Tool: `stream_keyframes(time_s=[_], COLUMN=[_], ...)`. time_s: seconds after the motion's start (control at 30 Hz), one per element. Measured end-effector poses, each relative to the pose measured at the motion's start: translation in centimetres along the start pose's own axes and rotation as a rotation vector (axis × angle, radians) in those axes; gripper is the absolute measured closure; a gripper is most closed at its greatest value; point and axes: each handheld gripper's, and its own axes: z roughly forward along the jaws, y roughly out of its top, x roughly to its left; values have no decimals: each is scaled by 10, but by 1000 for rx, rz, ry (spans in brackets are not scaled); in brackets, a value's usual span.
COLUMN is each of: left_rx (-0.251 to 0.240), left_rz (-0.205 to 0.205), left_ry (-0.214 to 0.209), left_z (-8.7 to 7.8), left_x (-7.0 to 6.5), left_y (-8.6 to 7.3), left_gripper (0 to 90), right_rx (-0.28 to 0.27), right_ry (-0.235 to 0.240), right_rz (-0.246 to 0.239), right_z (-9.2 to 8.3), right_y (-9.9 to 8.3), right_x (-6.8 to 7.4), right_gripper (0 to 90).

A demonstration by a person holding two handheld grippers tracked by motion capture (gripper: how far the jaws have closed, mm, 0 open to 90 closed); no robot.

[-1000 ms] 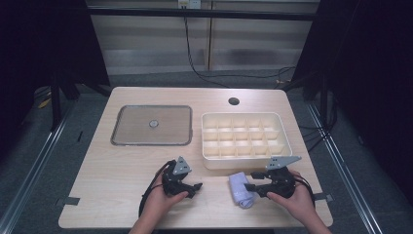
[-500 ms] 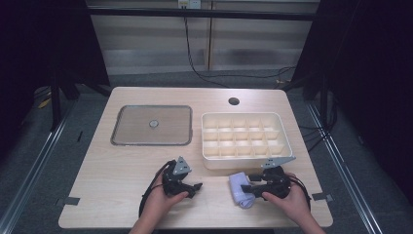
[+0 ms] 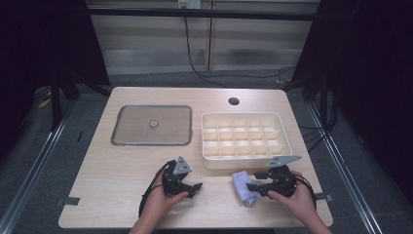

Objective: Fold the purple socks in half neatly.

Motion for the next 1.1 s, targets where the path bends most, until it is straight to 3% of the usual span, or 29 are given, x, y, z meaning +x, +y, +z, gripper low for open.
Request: stream_keyframes(time_s=[0.07, 0.17, 0.3, 0.9, 1.1], left_rx=[-1, -2, -2, 0, -3], left_rz=[-2, -3, 0, -1, -3], left_ry=[-1, 0, 0, 0, 0], left_z=[0, 0, 0, 0, 0], left_x=[0, 0, 0, 0, 0], left_y=[0, 0, 0, 0, 0], left_gripper=[213, 214, 214, 213, 214], right_rx=[3, -9, 28, 151, 183], right_ry=[-17, -1, 22, 85, 83], right_rz=[10, 57, 99, 177, 191], right_z=[-2, -5, -4, 12, 14], right_y=[3, 8, 12, 14, 16], right_x=[-1, -4, -5, -5, -4], right_gripper=[393, 385, 376, 423, 443])
